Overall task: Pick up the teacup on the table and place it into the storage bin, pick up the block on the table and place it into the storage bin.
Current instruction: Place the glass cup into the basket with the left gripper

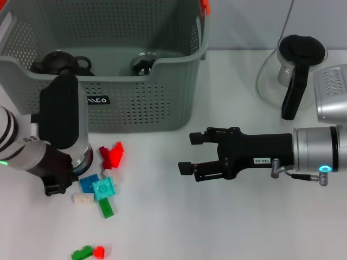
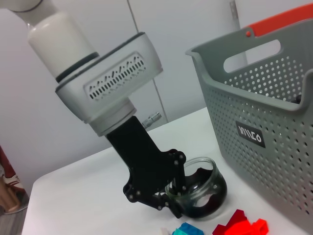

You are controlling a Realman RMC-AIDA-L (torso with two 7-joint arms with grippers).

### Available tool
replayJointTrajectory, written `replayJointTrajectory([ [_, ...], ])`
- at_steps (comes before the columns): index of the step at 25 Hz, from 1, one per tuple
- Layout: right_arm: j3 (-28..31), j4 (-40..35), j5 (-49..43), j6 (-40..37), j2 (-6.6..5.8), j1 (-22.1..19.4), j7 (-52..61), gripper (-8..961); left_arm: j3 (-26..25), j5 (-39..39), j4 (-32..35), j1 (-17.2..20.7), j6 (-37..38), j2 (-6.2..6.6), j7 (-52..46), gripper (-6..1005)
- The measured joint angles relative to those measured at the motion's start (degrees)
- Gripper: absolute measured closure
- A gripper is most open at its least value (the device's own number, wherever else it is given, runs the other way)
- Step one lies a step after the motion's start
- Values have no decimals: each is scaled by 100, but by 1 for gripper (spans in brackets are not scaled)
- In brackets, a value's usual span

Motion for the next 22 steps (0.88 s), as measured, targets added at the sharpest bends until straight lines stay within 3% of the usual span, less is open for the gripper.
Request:
replayJointTrajectory([
  [7, 1, 6, -7, -3, -15, -15, -29, 27, -142, -284, 520, 30, 726, -3, -159, 950],
  [8, 0, 5, -9, -3, -17, -15, -36, 27, -425, -625, 840, 5, 1269, -2, -256, 951],
  [14, -13, -3, -21, -12, -43, -24, -59, 27, -1801, -2006, 1412, -290, 2706, 16, -685, 954],
  [19, -16, -19, -25, -18, -67, -73, -75, 28, -3392, -3103, 1403, -913, 3167, 74, -1356, 953],
  [20, -19, -21, -25, -19, -72, -75, -77, 28, -3834, -3329, 1368, -1184, 3038, 131, -1545, 953],
  [22, -22, -22, -27, -39, -84, -73, -77, 28, -4033, -3432, 1313, -1385, 2796, 218, -1656, 953],
])
